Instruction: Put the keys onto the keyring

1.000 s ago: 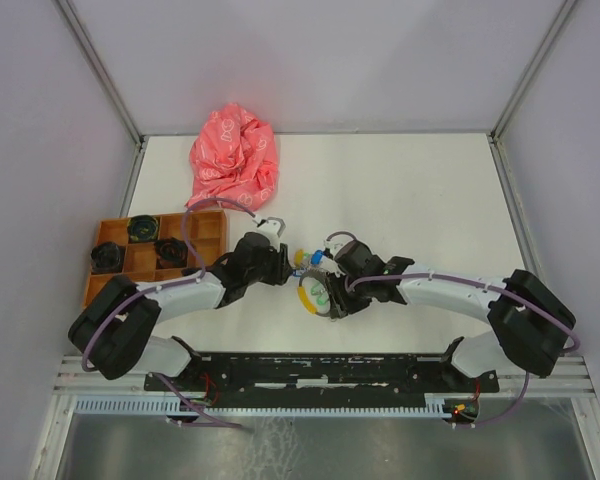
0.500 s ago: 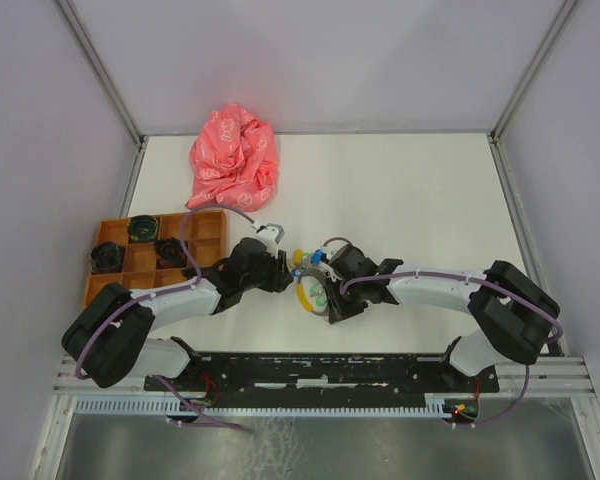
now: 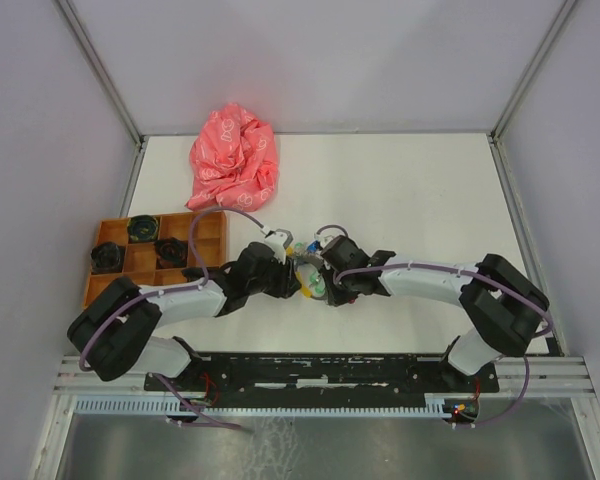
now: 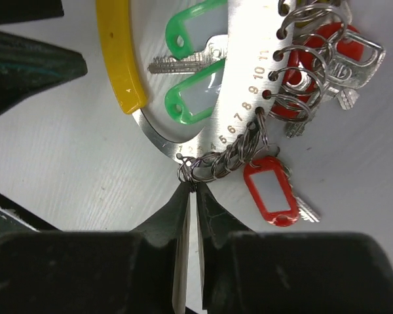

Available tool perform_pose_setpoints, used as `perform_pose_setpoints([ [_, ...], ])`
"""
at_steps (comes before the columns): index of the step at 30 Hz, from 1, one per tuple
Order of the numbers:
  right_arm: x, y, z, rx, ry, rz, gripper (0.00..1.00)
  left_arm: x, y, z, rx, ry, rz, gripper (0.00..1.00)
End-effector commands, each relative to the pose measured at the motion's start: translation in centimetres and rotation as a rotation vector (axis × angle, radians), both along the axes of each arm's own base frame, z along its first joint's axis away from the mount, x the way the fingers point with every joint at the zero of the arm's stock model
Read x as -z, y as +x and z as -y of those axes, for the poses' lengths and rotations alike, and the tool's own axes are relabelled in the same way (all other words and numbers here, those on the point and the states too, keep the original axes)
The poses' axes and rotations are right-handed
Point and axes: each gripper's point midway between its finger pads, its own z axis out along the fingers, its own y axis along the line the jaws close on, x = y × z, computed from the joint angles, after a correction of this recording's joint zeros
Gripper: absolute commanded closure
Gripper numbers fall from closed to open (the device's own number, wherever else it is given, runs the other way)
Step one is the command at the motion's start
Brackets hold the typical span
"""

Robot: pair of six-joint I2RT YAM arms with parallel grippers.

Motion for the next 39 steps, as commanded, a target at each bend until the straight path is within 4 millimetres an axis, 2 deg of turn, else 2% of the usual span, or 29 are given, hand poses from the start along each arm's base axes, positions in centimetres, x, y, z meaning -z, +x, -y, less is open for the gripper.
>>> perform_pose_setpoints([
  [1,-2.3,4.6,0.4,0.014,-0.040,0.158,0.86,-2.7,1.2,0.7,-0.050,-0.080,0.063,0.57],
  [4,-3.8,5.2,1.1,-0.004,-0.033,0.182,0.82,-2.9,1.3,0.8,-0.046,-0.081,0.062,0.57],
  [8,-4.9,3.8,0.3,-0.083,0.029,0.147,0.70,-3.1,1.6,1.0,-0.043,-0.084,0.076,0.57],
  [18,-3.6,3.7,-0.6,-0.060,0.045,0.096,0.67,-2.5,2.1,1.8,-0.023,-0.067,0.062,0.57],
  [25,-2.2,2.3,0.1,0.071,0.053,0.001,0.66,-2.1,1.9,2.0,-0.012,-0.069,0.044,0.57],
  [39,-0.2,2.5,0.0,0.178,0.080,-0.015,0.66,-1.6,1.8,2.7,0.000,-0.093,0.019,0.58],
])
